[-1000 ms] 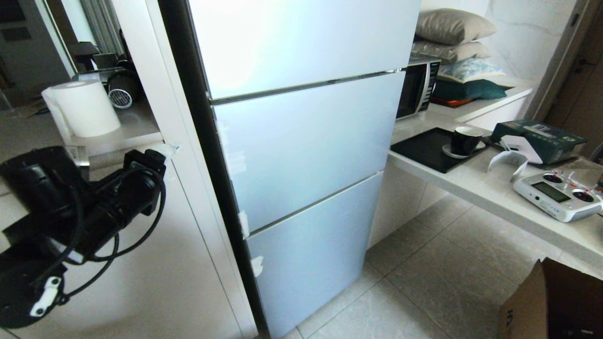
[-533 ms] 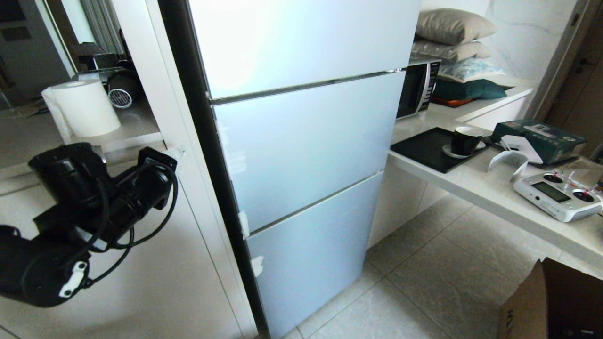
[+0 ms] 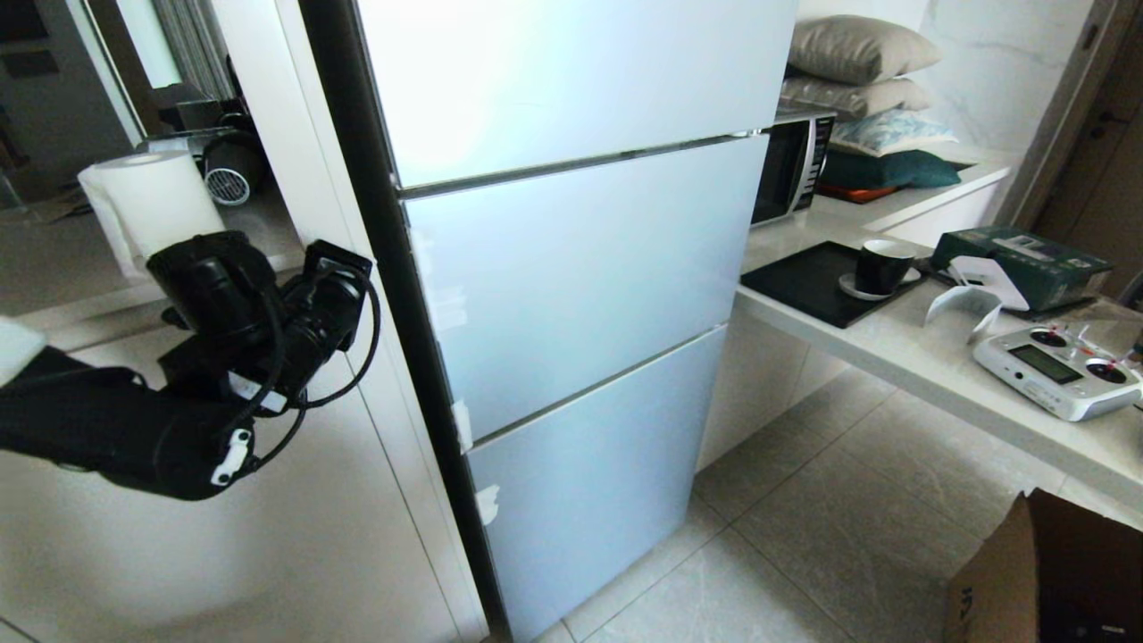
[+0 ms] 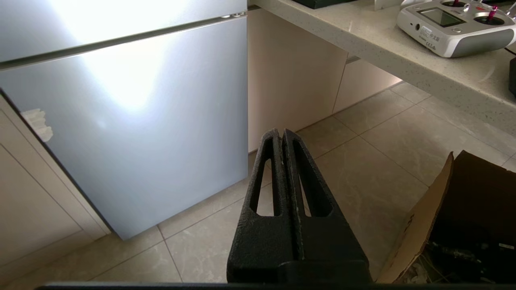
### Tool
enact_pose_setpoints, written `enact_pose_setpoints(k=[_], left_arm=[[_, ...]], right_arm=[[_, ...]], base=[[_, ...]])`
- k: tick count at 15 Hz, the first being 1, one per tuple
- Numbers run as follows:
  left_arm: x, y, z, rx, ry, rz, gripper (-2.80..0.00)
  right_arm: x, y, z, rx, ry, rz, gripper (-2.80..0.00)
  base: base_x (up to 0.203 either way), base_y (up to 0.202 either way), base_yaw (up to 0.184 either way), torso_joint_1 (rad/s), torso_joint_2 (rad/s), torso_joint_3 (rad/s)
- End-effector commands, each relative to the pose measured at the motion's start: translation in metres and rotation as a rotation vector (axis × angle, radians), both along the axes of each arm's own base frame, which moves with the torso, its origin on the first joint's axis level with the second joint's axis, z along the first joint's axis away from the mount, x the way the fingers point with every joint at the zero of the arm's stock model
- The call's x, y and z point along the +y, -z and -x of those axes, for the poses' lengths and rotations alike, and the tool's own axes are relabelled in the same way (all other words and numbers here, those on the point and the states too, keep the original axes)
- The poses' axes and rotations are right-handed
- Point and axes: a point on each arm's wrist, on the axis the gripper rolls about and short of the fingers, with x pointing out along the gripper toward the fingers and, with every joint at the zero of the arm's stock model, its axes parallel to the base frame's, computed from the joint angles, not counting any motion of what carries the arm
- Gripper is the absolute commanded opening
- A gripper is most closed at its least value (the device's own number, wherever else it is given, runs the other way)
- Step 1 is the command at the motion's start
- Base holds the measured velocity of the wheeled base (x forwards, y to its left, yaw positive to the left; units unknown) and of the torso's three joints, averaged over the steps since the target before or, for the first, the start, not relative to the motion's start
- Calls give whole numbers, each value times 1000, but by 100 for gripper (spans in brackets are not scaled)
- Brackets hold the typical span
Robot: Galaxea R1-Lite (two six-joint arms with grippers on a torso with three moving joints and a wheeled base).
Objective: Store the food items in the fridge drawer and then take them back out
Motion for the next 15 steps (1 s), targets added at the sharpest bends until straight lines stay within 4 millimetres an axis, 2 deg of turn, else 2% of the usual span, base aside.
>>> enact_pose_setpoints(k=[1,9,15], left_arm=[[-10,6,-10,5,12,6,-280],[-28,12,-26,-3,46,6,-280],[-55,16,-20,9,119,3,-280]], right_arm=[[0,0,0,2,-1,0,-280],[0,0,0,2,-1,0,-280],[0,0,0,2,1,0,-280]], base=[[0,0,0,0,0,0],[0,0,0,0,0,0],[0,0,0,0,0,0]])
